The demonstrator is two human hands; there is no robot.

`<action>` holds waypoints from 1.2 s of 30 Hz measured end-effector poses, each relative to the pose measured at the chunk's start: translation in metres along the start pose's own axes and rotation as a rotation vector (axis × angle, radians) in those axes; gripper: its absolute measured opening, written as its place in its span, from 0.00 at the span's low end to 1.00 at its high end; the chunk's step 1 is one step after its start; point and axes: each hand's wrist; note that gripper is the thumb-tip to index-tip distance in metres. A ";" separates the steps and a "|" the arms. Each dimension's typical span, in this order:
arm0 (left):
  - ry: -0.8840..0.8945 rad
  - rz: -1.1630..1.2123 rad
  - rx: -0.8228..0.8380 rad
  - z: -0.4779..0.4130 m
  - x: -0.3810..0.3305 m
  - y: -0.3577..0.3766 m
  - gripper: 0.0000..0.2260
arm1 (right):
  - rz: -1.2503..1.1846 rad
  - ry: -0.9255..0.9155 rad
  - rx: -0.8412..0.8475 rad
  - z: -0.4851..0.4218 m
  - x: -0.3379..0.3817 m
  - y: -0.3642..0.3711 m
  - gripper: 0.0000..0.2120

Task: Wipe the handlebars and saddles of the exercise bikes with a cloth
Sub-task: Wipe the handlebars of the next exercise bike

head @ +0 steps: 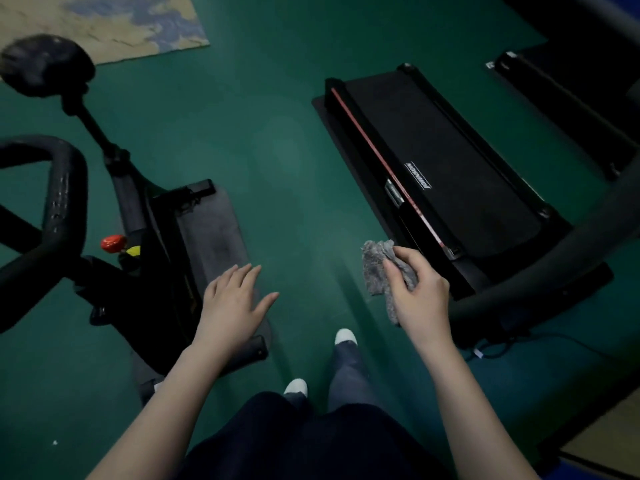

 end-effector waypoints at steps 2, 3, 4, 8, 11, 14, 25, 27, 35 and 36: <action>-0.051 0.010 -0.026 -0.013 -0.003 -0.001 0.29 | -0.014 -0.023 0.053 -0.026 -0.001 0.003 0.10; -0.081 0.022 -0.044 -0.020 -0.007 -0.002 0.29 | -0.018 -0.038 0.083 -0.041 -0.002 0.004 0.10; -0.109 0.033 -0.059 -0.026 -0.011 -0.002 0.29 | -0.015 -0.055 0.111 -0.054 -0.003 0.005 0.10; -0.207 0.053 -0.091 -0.055 -0.033 -0.001 0.29 | -0.032 -0.129 0.196 -0.112 -0.010 0.004 0.10; -0.258 0.064 -0.110 -0.075 -0.052 0.000 0.29 | -0.050 -0.148 0.247 -0.150 -0.019 0.001 0.11; -0.310 0.081 -0.142 -0.090 -0.067 0.000 0.29 | -0.055 -0.159 0.294 -0.180 -0.028 0.001 0.11; -0.454 0.136 -0.202 -0.138 -0.065 -0.018 0.29 | -0.076 -0.255 0.419 -0.256 -0.004 0.043 0.10; -0.472 0.150 -0.212 -0.154 -0.055 -0.023 0.29 | -0.085 -0.276 0.433 -0.270 0.005 0.060 0.09; -0.564 0.200 -0.285 -0.214 0.005 -0.054 0.29 | -0.082 -0.398 0.474 -0.329 0.066 0.137 0.09; -0.576 0.204 -0.290 -0.220 0.015 -0.058 0.29 | -0.086 -0.409 0.480 -0.336 0.075 0.149 0.09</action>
Point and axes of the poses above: each hand's wrist, its own z-axis away from the middle knuckle, its own y-axis out of the palm, x = y × z, and after that the axes turned 3 degrees about z, right-handed
